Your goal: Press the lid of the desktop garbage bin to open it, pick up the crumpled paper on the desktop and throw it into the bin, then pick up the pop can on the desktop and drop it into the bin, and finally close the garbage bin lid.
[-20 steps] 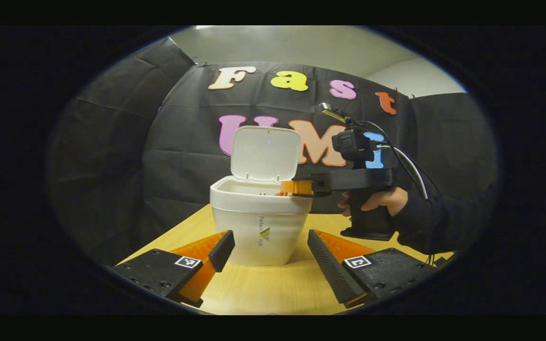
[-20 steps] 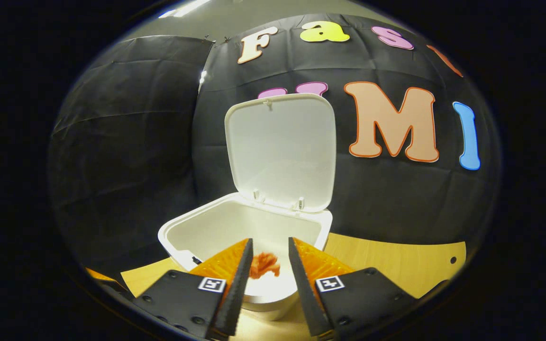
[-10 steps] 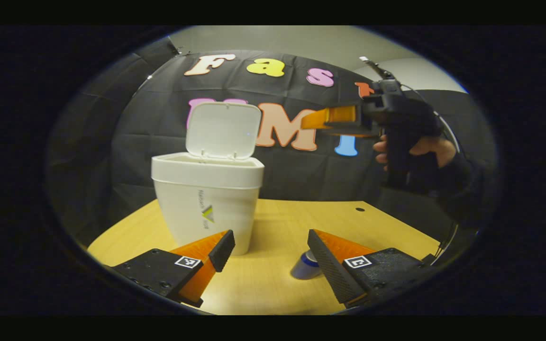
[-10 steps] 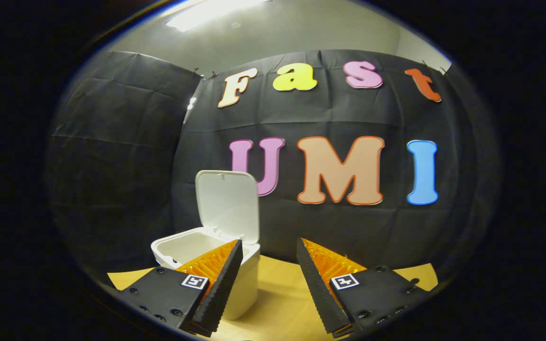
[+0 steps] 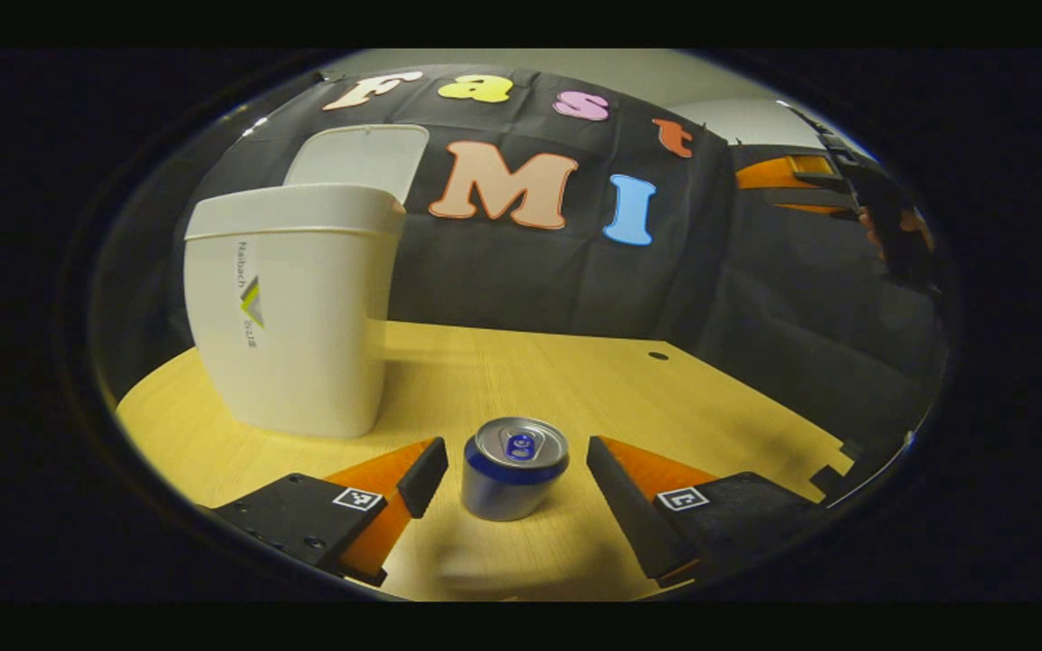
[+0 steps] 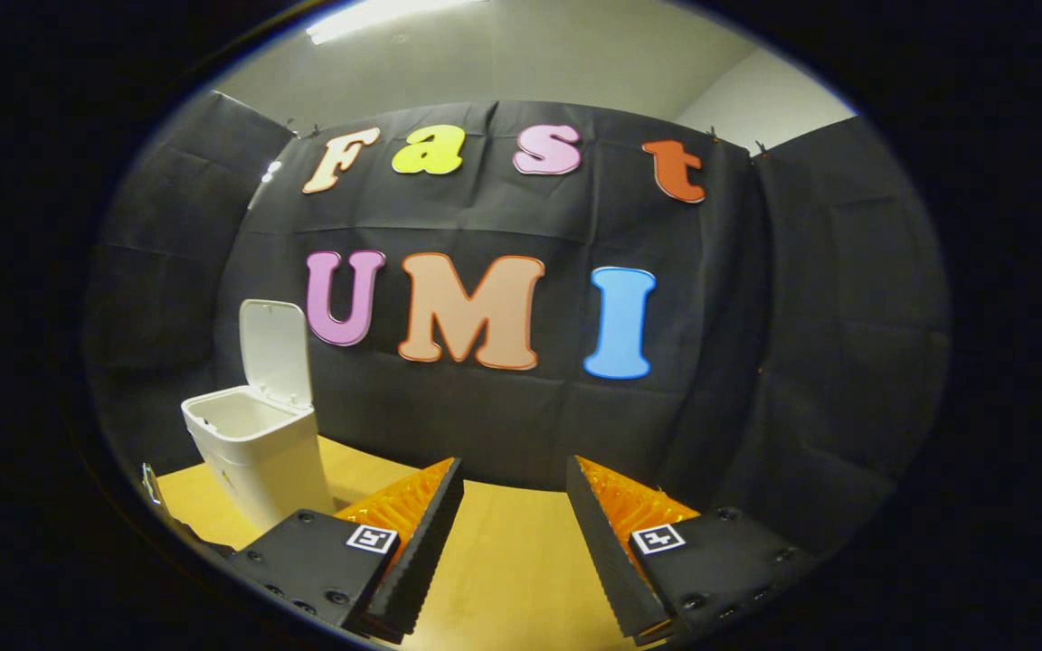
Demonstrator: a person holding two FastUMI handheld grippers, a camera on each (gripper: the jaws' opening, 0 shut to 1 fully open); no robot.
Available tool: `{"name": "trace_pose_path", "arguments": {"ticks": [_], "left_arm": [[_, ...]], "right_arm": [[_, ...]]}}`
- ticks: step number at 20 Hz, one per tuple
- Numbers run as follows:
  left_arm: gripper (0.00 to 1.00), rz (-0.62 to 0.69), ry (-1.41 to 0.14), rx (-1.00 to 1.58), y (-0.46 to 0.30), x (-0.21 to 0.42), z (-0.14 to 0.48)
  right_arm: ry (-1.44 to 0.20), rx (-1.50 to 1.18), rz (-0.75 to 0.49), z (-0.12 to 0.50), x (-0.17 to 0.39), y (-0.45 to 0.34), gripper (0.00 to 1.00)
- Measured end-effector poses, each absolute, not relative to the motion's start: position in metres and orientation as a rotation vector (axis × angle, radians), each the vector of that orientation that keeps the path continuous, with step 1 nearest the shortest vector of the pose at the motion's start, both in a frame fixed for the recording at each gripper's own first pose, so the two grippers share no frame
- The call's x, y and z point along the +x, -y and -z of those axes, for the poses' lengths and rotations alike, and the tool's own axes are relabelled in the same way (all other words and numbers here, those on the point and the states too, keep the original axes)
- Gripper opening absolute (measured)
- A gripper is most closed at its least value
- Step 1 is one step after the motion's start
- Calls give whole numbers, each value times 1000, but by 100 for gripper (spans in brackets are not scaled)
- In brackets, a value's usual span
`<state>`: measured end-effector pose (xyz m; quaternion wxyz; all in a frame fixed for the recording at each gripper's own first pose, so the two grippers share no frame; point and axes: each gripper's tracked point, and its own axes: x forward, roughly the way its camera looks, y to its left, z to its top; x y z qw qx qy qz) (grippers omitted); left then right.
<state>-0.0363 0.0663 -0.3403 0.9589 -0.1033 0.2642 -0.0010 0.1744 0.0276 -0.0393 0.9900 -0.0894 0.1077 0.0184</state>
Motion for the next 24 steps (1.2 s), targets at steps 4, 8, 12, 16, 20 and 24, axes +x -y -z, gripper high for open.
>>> {"name": "trace_pose_path", "arguments": {"ticks": [4,8,12,16,20,24], "left_arm": [[94,-9,-593,-187,-66,-25,378],[75,19,-619,-190,-66,-17,360],[74,13,-470,-154,-84,17,270],[74,-11,-361,-113,-114,49,187],[73,-60,-251,-83,-159,85,115],[73,-153,-190,-11,-231,116,84]], "right_arm": [[-272,-209,32,49,147,14,79],[-288,-215,18,62,129,17,79],[-320,-144,-46,82,113,-8,79],[-335,-74,-91,97,101,-28,79],[-338,9,-81,103,95,-31,79],[-345,77,-20,107,88,-17,79]]}}
